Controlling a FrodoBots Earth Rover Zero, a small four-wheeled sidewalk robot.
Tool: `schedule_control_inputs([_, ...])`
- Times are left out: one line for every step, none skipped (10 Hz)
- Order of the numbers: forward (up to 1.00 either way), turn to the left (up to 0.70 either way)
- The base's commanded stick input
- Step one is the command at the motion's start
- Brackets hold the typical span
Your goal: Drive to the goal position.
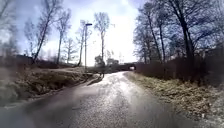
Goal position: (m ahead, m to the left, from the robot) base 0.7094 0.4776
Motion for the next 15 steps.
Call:
schedule_control_inputs([0.00,0.85])
schedule_control_inputs([0.00,0.85])
schedule_control_inputs([0.00,0.85])
schedule_control_inputs([0.00,0.85])
schedule_control_inputs([0.00,0.85])
schedule_control_inputs([0.00,0.85])
schedule_control_inputs([0.00,0.85])
schedule_control_inputs([0.00,0.85])
schedule_control_inputs([0.00,0.61])
schedule_control_inputs([0.00,0.40])
schedule_control_inputs([0.00,0.19])
schedule_control_inputs([0.00,-0.01])
schedule_control_inputs([0.00,-0.07])
schedule_control_inputs([0.00,-0.23])
schedule_control_inputs([0.00,-0.43])
